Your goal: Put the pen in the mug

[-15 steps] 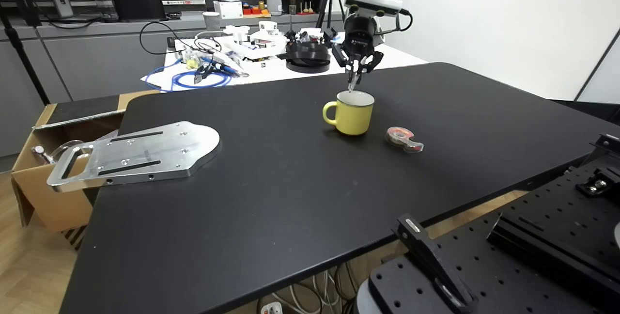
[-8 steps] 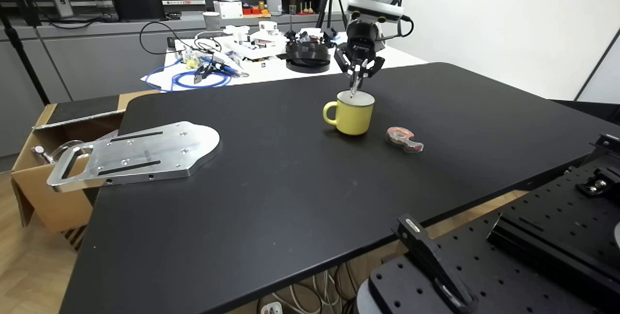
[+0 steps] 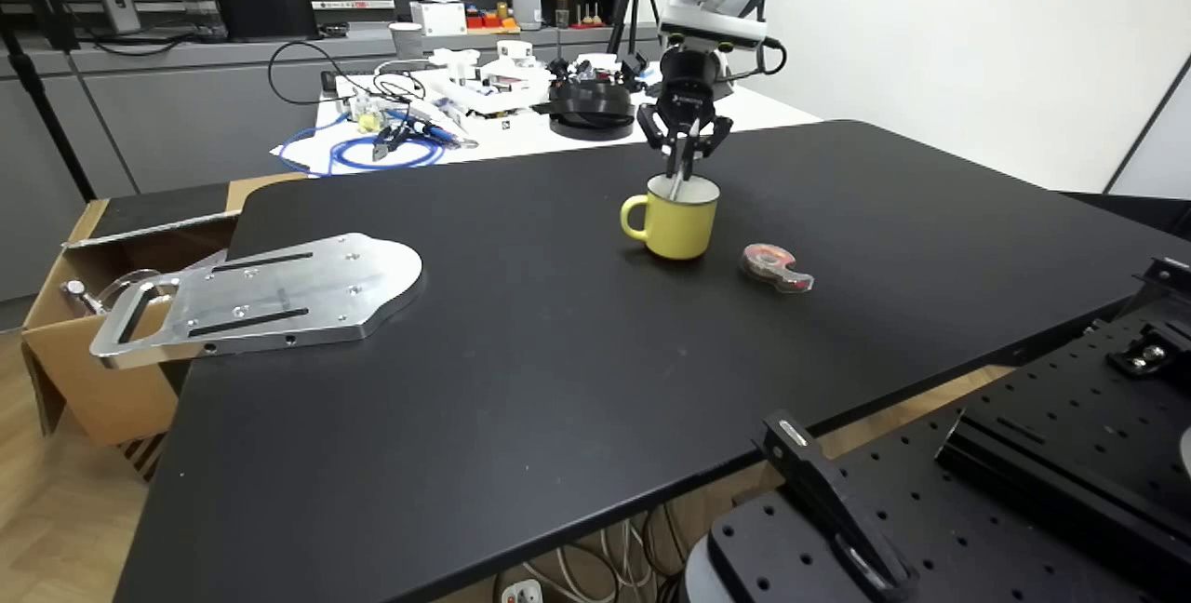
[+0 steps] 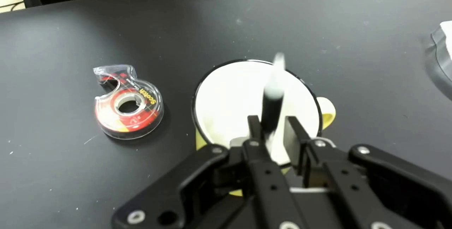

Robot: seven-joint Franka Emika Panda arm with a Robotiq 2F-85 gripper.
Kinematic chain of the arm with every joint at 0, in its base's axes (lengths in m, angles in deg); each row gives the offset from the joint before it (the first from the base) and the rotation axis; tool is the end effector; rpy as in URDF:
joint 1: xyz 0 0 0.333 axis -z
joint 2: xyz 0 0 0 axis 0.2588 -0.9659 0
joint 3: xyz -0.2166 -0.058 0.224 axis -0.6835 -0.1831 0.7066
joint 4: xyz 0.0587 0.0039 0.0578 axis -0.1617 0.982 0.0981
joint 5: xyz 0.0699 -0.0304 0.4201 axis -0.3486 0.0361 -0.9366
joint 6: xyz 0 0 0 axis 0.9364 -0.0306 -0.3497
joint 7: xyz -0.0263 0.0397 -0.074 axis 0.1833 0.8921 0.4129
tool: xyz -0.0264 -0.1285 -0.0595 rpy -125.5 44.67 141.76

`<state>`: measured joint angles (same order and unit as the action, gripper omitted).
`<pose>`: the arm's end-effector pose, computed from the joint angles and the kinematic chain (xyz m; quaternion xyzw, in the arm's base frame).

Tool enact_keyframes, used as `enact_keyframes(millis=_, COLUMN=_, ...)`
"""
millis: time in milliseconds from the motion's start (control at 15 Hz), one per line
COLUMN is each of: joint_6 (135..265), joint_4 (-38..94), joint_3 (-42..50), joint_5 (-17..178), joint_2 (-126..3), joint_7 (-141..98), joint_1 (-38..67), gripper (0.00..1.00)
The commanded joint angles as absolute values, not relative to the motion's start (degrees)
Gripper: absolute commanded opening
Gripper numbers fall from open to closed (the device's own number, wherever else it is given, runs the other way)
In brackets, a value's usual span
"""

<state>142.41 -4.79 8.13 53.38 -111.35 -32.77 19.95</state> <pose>0.6714 0.0091 0.0555 -0.8679 0.2011 0.4227 0.1664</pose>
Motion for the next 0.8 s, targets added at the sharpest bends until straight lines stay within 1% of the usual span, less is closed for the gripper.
enact_keyframes(millis=0, joint_6=141.6, joint_4=-7.6, joint_3=8.5, joint_5=54.6, joint_2=-111.2, joint_7=-34.3, joint_1=19.3, gripper=0.54)
enact_keyframes(millis=133, joint_6=141.1, joint_4=-7.7, joint_3=8.9, joint_5=54.6, joint_2=-110.0, joint_7=-34.2, joint_1=18.9, gripper=0.66)
enact_keyframes(millis=333, joint_6=141.5, joint_4=-6.6, joint_3=8.4, joint_5=54.7, joint_2=-106.8, joint_7=-33.6, joint_1=17.4, gripper=0.88)
enact_keyframes(millis=467, joint_6=142.6, joint_4=-5.2, joint_3=7.9, joint_5=55.7, joint_2=-104.1, joint_7=-33.1, joint_1=16.0, gripper=0.98)
enact_keyframes(millis=533, joint_6=143.0, joint_4=-4.7, joint_3=7.6, joint_5=56.3, joint_2=-102.9, joint_7=-32.9, joint_1=15.3, gripper=1.0)
enact_keyframes(millis=733, joint_6=145.0, joint_4=-2.2, joint_3=6.9, joint_5=59.1, joint_2=-99.0, joint_7=-31.9, joint_1=13.4, gripper=1.0)
